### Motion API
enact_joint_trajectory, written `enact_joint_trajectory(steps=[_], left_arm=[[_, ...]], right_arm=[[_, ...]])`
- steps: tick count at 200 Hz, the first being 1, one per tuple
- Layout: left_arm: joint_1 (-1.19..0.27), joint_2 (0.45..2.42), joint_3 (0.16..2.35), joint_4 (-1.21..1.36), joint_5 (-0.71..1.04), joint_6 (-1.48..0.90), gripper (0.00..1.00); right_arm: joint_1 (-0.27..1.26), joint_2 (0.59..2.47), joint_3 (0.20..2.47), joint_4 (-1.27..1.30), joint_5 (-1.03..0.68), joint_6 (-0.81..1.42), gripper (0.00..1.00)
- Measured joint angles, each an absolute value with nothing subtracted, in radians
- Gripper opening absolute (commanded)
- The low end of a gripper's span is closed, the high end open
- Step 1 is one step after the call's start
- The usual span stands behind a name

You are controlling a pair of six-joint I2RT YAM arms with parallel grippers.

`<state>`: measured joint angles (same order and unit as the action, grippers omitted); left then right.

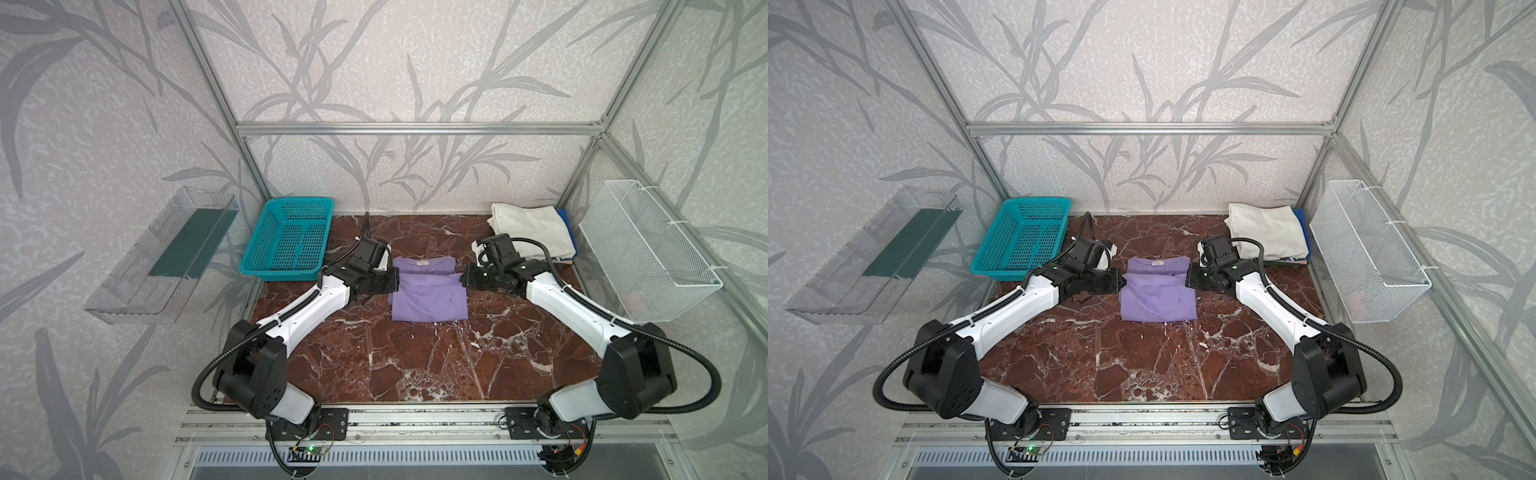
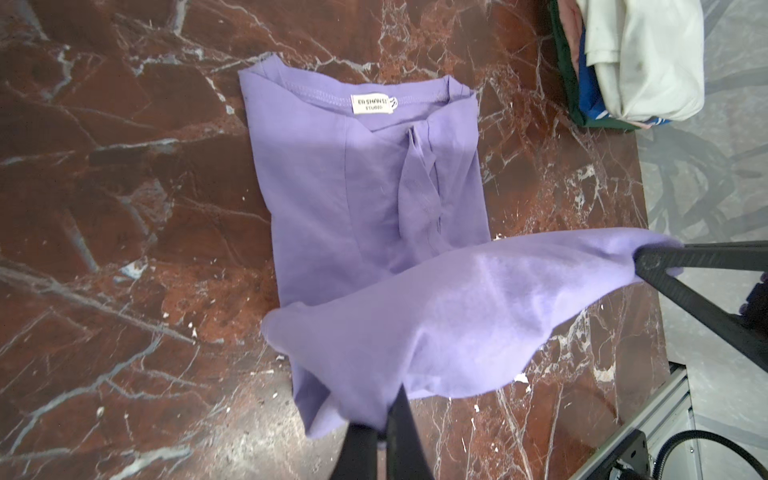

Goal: Fold and stack the t-shirts

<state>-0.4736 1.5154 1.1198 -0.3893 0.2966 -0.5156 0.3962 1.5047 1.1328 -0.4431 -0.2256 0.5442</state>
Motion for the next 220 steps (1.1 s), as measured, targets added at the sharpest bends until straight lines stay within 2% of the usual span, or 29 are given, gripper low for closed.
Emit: enact_joint_trajectory(steps=[100, 106, 110, 115, 127, 144, 156, 170, 198, 220], left_arm=[[-0.366, 1.776, 1.238, -0.265, 0.393, -0.535, 0.00], [-0.361, 1.798, 1.256, -0.261, 0.398, -0.534, 0.00], [-0.358, 1.815, 1.270, -0.259, 0.402, -0.534, 0.11], [-0.354, 1.834, 1.286, -0.254, 0.403, -0.532, 0.33], [-0.344, 1.883, 1.333, -0.245, 0.410, -0.521, 0.64], [-0.329, 1.954, 1.420, -0.255, 0.418, -0.508, 0.83], [-0.316, 1.985, 1.462, -0.257, 0.420, -0.496, 0.86], [-0.308, 1.987, 1.467, -0.260, 0.422, -0.485, 0.88], [-0.295, 1.961, 1.435, -0.246, 0.423, -0.479, 0.89], [-0.295, 1.905, 1.345, -0.207, 0.436, -0.493, 0.89]], right_arm=[[0.310, 1.839, 1.355, -0.418, -0.298, 0.543, 0.00], [0.308, 1.862, 1.376, -0.421, -0.298, 0.542, 0.10], [0.307, 1.878, 1.392, -0.424, -0.298, 0.541, 0.23], [0.305, 1.897, 1.409, -0.425, -0.299, 0.542, 0.41], [0.299, 1.939, 1.460, -0.442, -0.298, 0.531, 0.60], [0.283, 1.996, 1.542, -0.476, -0.301, 0.516, 0.77], [0.275, 2.004, 1.559, -0.483, -0.302, 0.501, 0.85], [0.268, 1.986, 1.541, -0.484, -0.299, 0.492, 0.89], [0.261, 1.903, 1.405, -0.454, -0.301, 0.487, 0.89], [0.261, 1.867, 1.323, -0.437, -0.323, 0.488, 0.84]])
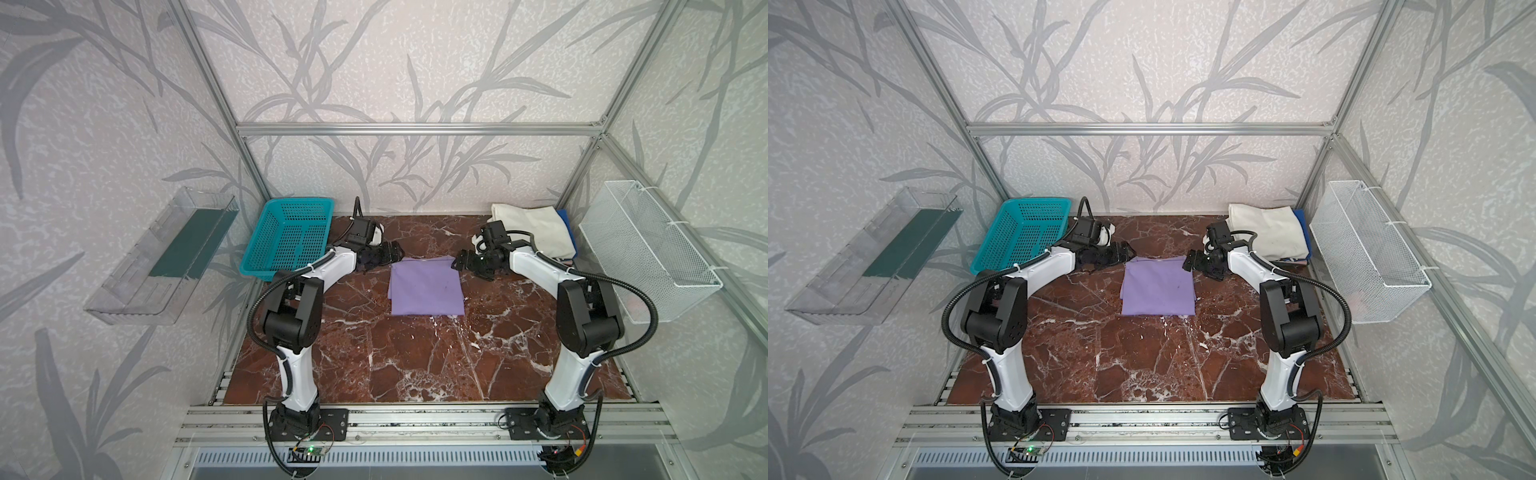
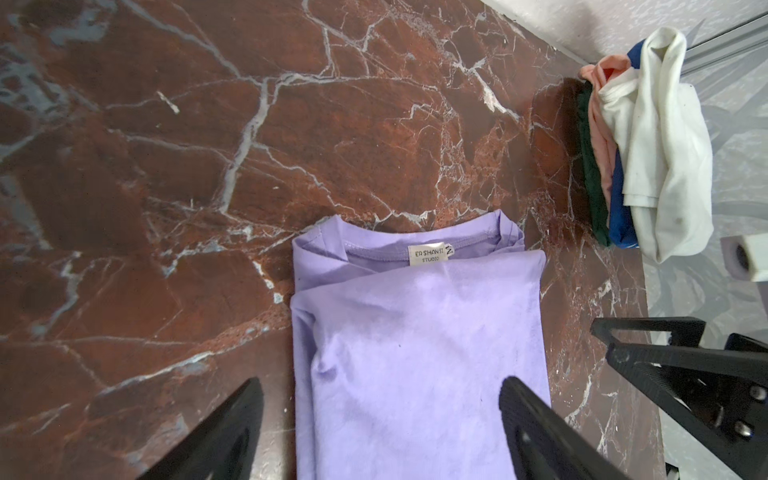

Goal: Fold and stack the t-shirts

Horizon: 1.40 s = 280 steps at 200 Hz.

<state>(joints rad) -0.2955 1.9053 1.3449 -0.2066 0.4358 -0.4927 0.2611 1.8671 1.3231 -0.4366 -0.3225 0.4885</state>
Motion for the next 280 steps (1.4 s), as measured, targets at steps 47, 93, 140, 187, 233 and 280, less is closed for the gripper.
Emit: enact_joint_trajectory(steps=[47, 93, 140, 187, 233, 280], left_arm=[[-0.303, 1.779, 1.165, -0.076, 0.458, -0.556, 0.90], [-0.317, 1.561, 0.967, -0.019, 0.445, -0.593, 0.91], [-0.321, 1.492, 0.896, 0.008, 0.429, -0.598, 0.92], [-0.321, 1.492, 0.836, 0.023, 0.429, -0.600, 0.92], [-0.321, 1.492, 0.835, 0.024, 0.429, -0.597, 0.92], [-0.321, 1.492, 0.835, 0.034, 0.433, -0.598, 0.92]], right_arm=[[0.262, 1.866, 1.250, -0.404, -0.379, 0.484, 0.74], [0.272, 1.889, 1.241, -0.392, -0.385, 0.483, 0.64], [0.307, 1.962, 1.280, -0.394, -0.387, 0.479, 0.52], [0.320, 2.005, 1.323, -0.402, -0.387, 0.478, 0.42], [0.323, 2.027, 1.343, -0.402, -0.390, 0.482, 0.39], [0.326, 2.051, 1.371, -0.401, -0.391, 0.485, 0.32]])
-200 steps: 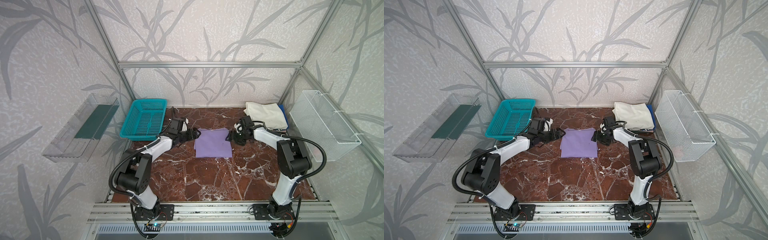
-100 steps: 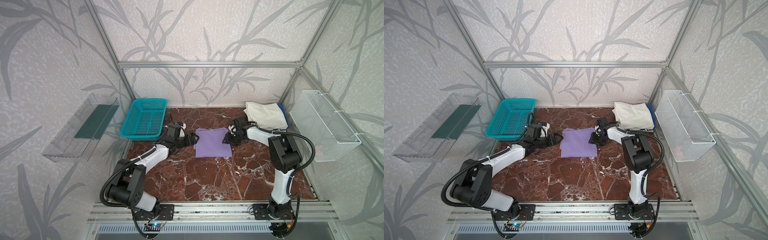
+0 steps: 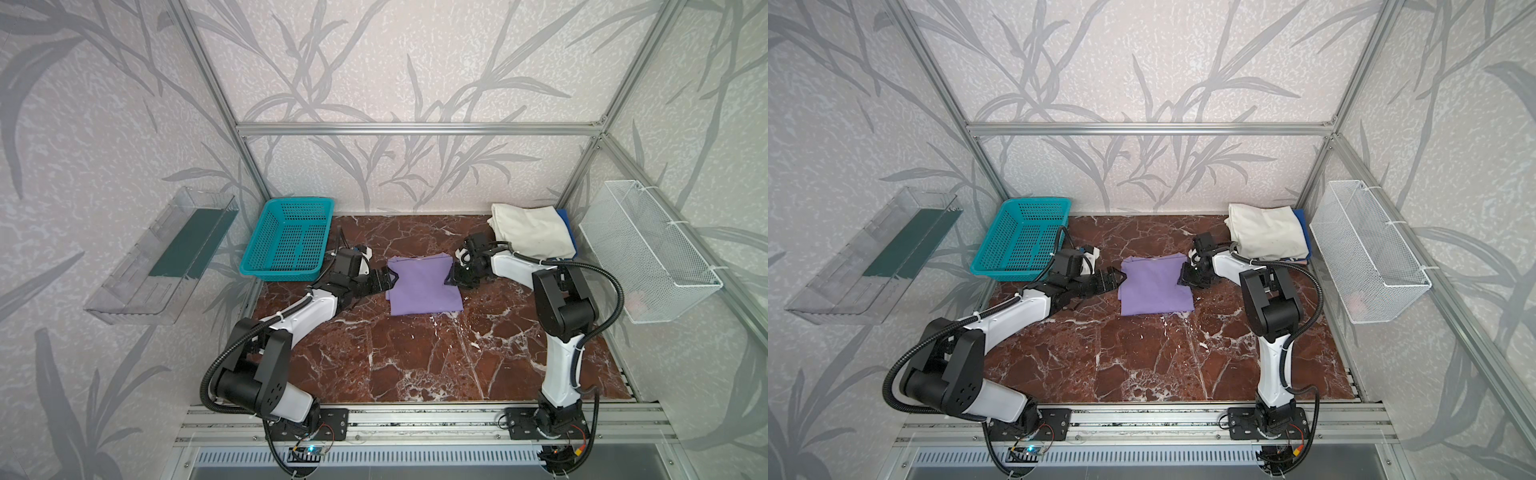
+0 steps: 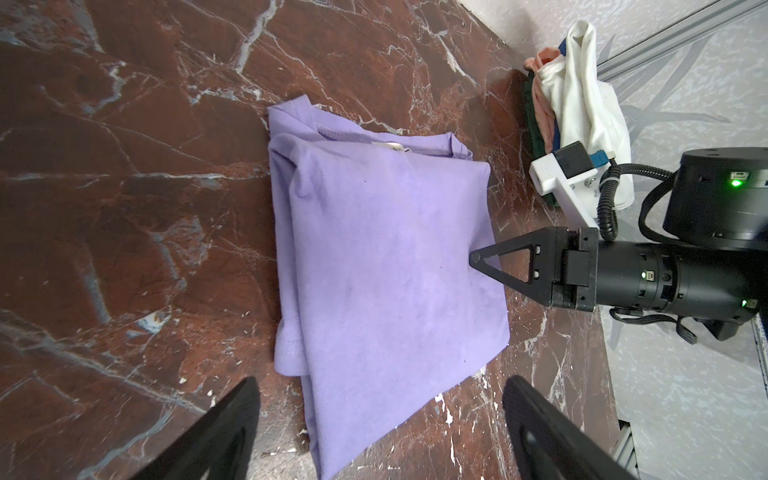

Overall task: Fold and stack the t-shirts
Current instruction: 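Grasp the folded lavender shirt's corner with the right gripper and lift it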

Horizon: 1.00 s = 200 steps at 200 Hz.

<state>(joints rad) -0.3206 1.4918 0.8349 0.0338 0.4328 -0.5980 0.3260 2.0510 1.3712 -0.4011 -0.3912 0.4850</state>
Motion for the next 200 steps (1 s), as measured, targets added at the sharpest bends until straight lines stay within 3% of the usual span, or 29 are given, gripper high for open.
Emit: enact_joint_trajectory(steps=[21, 68, 200], left_arm=[[-0.321, 1.494, 0.835, 0.038, 0.440, -0.598, 0.92], [-0.321, 1.495, 0.835, 0.038, 0.444, -0.598, 0.92], [-0.321, 1.439, 0.786, 0.031, 0.439, -0.598, 0.92]], right_arm=[[0.326, 2.076, 1.401, -0.401, -0.394, 0.483, 0.25], [0.325, 2.154, 1.526, -0.441, -0.380, 0.458, 0.00], [0.266, 2.162, 1.904, -0.724, -0.196, 0.284, 0.00]])
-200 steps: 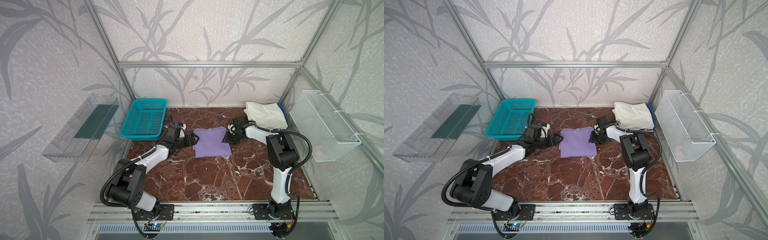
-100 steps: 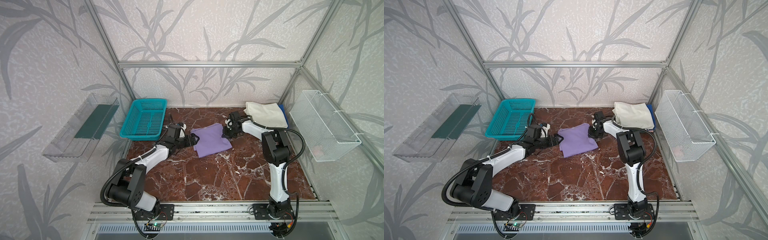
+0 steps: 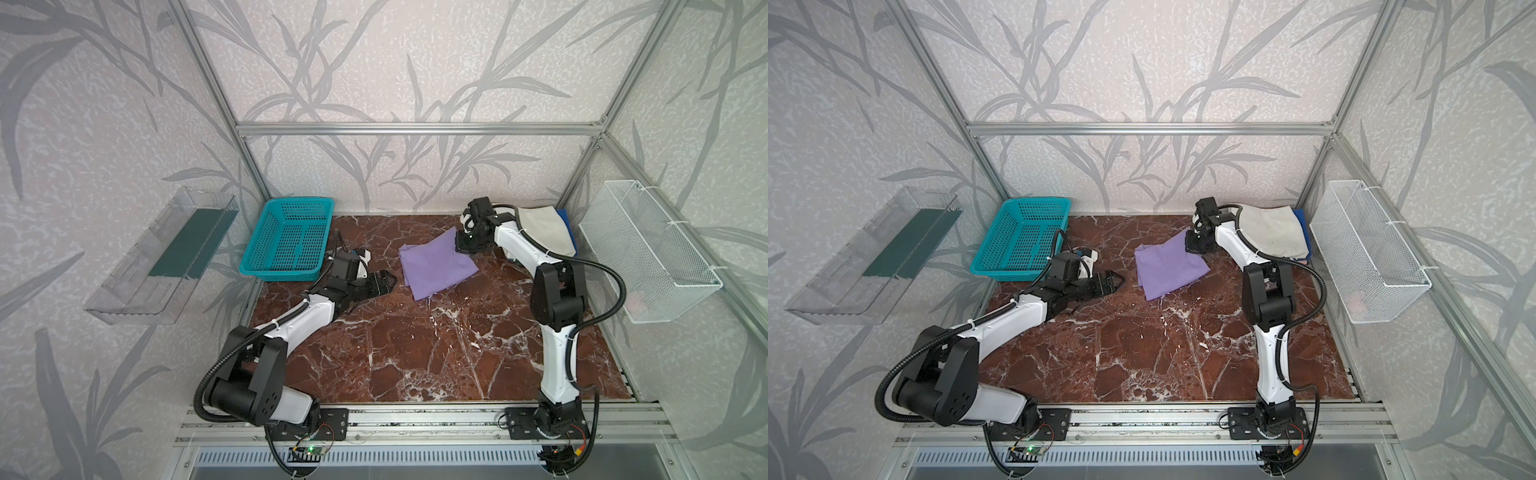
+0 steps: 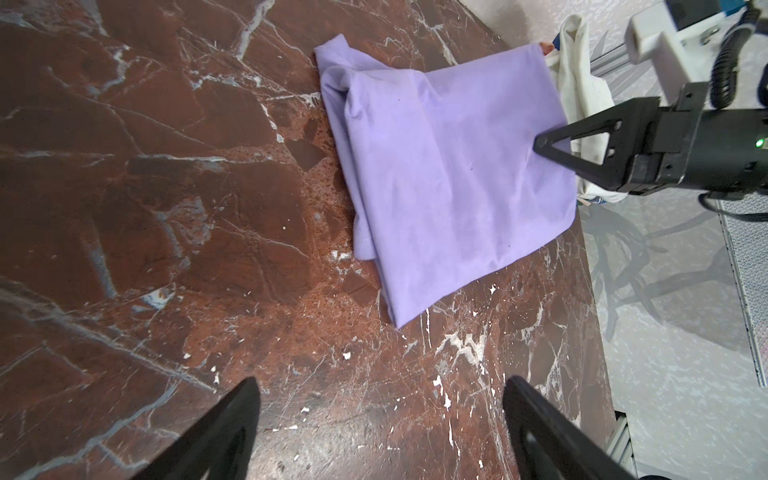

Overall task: Fold and stack the t-shirts
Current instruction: 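Grasp the folded lavender shirt's corner with the right gripper and lift it, then carry the shirt with the right gripper onto the folded shirt stack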

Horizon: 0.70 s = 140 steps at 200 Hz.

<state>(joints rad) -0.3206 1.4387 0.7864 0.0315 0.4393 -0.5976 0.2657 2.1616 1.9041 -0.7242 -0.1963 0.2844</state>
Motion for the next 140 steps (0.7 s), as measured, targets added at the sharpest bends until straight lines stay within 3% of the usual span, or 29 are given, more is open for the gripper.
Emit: enact_joint_trajectory(steps=[68, 140], left_arm=[[-0.321, 1.438, 0.775, 0.025, 0.439, -0.594, 0.92], [-0.321, 1.435, 0.775, 0.015, 0.436, -0.595, 0.92]], right_arm=[[0.237, 2.129, 2.121, -0.839, -0.017, 0.102, 0.00], [0.181, 2.331, 2.728, -1.069, 0.098, -0.051, 0.00]])
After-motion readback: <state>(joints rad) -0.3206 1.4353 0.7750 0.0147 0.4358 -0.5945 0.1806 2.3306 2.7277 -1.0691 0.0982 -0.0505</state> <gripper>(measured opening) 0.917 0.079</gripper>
